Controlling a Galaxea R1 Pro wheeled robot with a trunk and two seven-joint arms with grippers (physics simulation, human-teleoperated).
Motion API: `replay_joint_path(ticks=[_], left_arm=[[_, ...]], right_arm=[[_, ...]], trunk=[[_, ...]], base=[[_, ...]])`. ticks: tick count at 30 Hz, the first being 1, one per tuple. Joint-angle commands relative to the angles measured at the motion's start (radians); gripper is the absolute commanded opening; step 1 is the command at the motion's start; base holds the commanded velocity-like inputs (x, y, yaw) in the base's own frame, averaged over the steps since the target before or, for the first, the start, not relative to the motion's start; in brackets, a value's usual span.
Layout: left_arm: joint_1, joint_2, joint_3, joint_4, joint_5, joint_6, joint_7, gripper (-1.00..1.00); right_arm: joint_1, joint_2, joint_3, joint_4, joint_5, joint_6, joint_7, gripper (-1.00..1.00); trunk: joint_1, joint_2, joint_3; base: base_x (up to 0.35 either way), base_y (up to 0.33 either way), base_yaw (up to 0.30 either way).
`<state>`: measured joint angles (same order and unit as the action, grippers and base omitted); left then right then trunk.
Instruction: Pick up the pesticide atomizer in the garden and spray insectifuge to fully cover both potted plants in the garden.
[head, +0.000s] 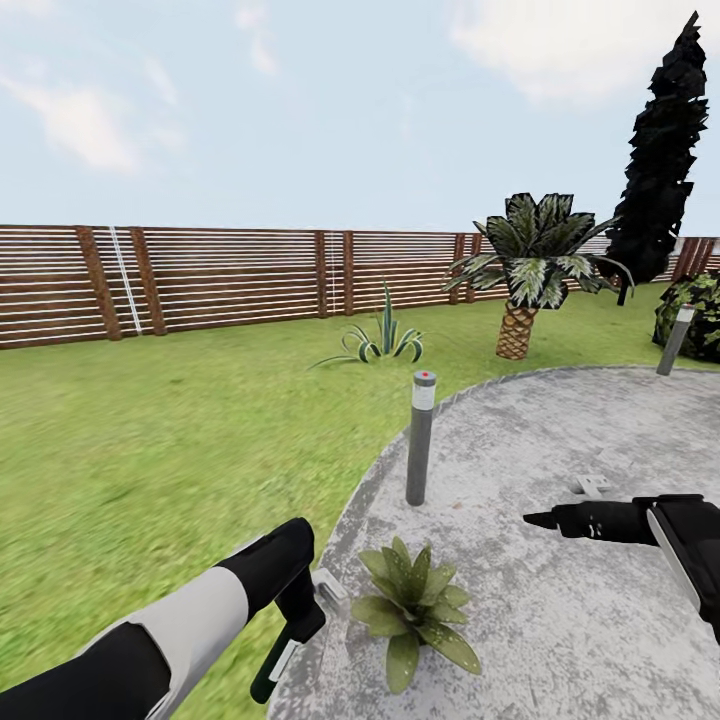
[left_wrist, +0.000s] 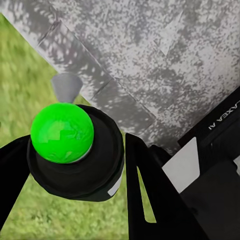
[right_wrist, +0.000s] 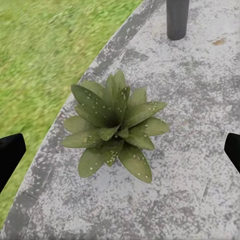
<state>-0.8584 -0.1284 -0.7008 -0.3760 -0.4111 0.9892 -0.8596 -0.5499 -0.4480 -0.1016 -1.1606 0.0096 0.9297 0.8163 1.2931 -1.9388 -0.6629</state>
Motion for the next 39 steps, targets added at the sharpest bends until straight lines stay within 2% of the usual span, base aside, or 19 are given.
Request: replay_joint_path(ticks=[1, 15, 27, 34, 39], left_arm=[[-0.001, 0.000, -0.002, -0.001, -0.011, 0.002, -0.010, -1.00], [-0.001, 0.001, -0.003, -0.001, -0.010, 0.002, -0.010, -1.00], [0.008, 0.001, -0.003, 0.000, -0.010, -0.001, -0.009, -1.00], [0.009, 0.001, -0.002, -0.001, -0.009, -0.001, -0.009, -1.00], [0.009, 0.001, -0.003, -0.001, -0.009, -0.001, -0.009, -1.00]], right_arm=[[-0.001, 0.000, -0.001, 0.000, 0.001, 0.007, 0.004, 1.00], [-0.001, 0.000, -0.001, 0.000, 0.002, 0.007, 0.004, 1.00], [-0.001, 0.000, -0.001, 0.000, 0.002, 0.007, 0.004, 1.00], [-0.001, 0.000, -0.001, 0.000, 0.001, 0.007, 0.004, 1.00], [-0.001, 0.000, -0.001, 0.000, 0.001, 0.007, 0.004, 1.00]], trunk=[[0.000, -0.001, -0.001], [0.000, -0.001, -0.001], [0.000, -0.001, -0.001], [0.000, -0.001, -0.001], [0.000, -0.001, 0.000]], base=[[0.000, 0.000, -0.013], [0.000, 0.000, -0.219], [0.000, 0.001, -0.015], [0.153, 0.202, 0.000], [-0.064, 0.220, -0.124]])
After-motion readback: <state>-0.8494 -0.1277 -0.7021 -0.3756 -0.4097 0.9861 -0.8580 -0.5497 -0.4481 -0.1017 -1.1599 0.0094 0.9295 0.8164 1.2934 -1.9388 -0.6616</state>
